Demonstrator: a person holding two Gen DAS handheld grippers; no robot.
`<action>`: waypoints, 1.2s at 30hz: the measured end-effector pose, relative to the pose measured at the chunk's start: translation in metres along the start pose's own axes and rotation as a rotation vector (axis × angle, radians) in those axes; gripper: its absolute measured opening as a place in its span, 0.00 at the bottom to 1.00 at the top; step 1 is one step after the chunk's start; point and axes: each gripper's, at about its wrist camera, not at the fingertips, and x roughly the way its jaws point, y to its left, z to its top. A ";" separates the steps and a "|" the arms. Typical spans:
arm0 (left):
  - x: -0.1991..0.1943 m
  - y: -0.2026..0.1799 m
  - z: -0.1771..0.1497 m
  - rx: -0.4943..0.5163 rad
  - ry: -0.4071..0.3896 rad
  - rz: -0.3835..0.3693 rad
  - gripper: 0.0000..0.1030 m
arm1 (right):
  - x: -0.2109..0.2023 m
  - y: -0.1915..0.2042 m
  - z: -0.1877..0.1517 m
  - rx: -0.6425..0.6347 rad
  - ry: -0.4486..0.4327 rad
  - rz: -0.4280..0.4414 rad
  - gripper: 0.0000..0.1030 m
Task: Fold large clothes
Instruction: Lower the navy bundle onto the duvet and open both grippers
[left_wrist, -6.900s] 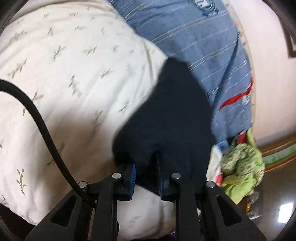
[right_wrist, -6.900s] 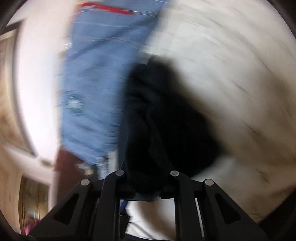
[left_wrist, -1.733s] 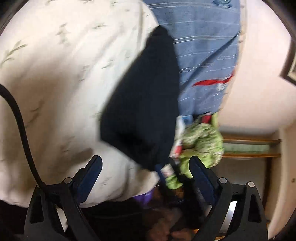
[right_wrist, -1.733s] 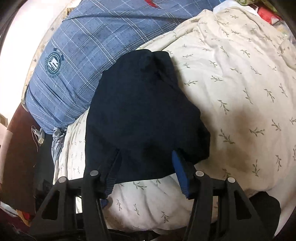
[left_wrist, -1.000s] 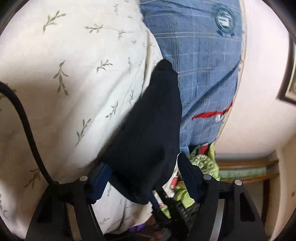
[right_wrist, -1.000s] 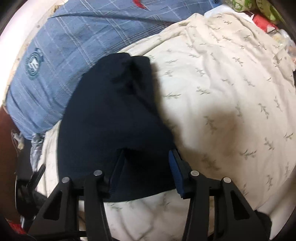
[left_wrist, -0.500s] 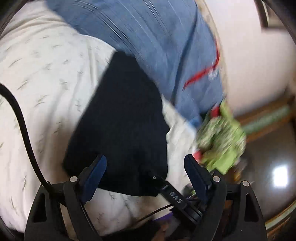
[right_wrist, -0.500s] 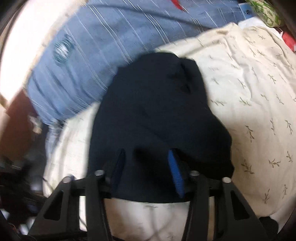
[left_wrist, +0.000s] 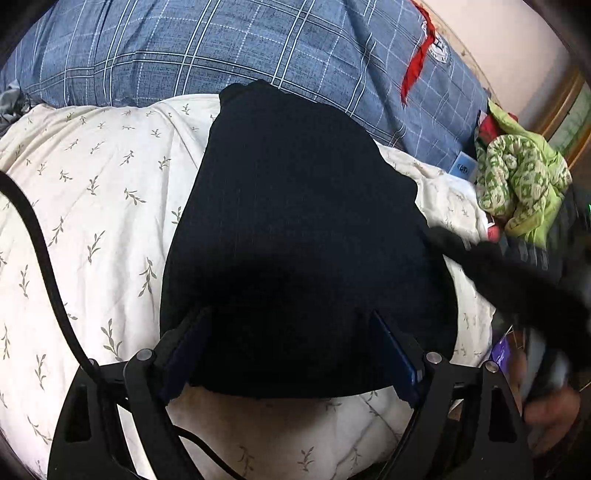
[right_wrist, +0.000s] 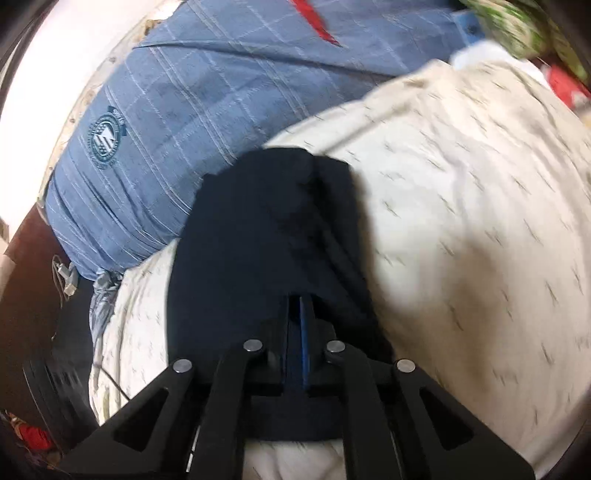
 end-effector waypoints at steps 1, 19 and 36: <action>-0.001 0.001 -0.001 0.003 0.002 -0.007 0.86 | 0.009 0.003 0.003 -0.013 0.017 0.022 0.06; -0.053 -0.008 0.015 0.073 -0.058 0.355 0.82 | -0.012 0.030 -0.024 -0.145 0.010 -0.122 0.10; -0.095 0.000 0.007 0.071 -0.060 0.419 0.83 | -0.041 0.034 -0.054 -0.172 0.057 -0.271 0.43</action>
